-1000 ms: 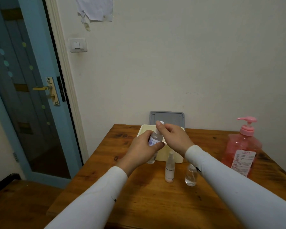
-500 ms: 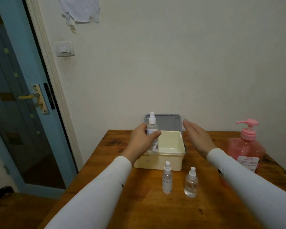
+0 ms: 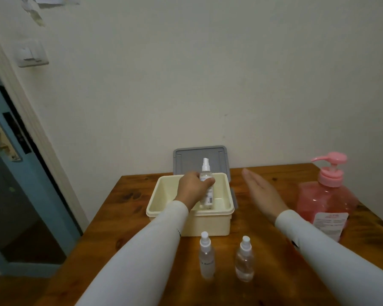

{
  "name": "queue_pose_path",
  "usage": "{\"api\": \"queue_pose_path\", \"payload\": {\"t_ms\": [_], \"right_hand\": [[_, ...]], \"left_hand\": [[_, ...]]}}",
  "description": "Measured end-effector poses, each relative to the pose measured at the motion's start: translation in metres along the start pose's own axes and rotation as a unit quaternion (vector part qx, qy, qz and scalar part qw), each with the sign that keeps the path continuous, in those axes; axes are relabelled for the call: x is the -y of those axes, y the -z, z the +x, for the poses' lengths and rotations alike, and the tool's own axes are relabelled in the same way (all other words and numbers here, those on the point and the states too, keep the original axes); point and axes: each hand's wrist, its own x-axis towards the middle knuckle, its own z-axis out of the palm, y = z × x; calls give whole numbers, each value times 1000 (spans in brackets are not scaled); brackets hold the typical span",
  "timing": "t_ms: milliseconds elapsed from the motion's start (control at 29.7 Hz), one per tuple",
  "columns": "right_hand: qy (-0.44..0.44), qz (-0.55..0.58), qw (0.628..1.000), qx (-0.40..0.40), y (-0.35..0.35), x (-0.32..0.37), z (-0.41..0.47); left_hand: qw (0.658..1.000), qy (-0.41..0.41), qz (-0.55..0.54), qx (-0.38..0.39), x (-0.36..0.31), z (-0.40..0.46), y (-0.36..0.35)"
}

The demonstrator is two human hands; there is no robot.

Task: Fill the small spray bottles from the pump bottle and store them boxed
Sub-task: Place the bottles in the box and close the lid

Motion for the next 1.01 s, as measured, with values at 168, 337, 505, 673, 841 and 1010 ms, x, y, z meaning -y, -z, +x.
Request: {"api": "queue_pose_path", "payload": {"t_ms": [168, 337, 505, 673, 841, 1010], "right_hand": [[-21, 8, 1000, 6, -3, -6, 7], [-33, 10, 999, 11, -5, -16, 9], [-52, -7, 998, 16, -4, -23, 9], [-65, -14, 997, 27, -3, -28, 8], [-73, -25, 997, 30, -2, -33, 9], [-70, -41, 996, 36, -2, -39, 8]], "left_hand": [[992, 63, 95, 59, 5, 10, -16], [965, 135, 174, 140, -1, 18, -28], [945, 147, 220, 191, -3, 22, -39], [938, 137, 237, 211, -4, 28, -48], [934, 111, 267, 211, -1, 29, -51], [929, 96, 281, 221, 0, 28, -51]]}}
